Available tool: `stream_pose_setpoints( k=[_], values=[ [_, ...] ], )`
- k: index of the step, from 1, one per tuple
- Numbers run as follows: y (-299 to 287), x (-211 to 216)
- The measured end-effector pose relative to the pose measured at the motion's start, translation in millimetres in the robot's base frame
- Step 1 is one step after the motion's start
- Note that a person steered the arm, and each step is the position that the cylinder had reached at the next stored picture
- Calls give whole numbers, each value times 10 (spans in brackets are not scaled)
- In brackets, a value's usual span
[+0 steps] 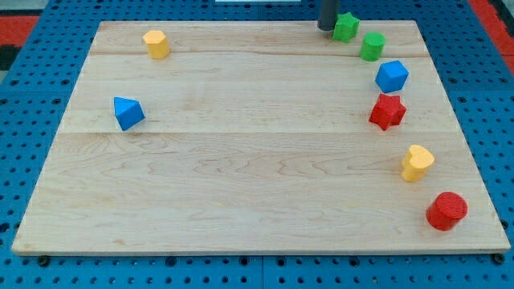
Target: Point your arm at top left
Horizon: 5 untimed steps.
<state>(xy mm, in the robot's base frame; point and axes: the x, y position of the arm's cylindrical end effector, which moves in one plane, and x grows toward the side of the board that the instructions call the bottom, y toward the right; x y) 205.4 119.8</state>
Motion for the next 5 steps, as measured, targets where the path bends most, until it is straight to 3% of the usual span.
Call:
stream_pose_setpoints(
  k=[3,5],
  values=[
    [288,75],
    [-1431,78]
  ],
)
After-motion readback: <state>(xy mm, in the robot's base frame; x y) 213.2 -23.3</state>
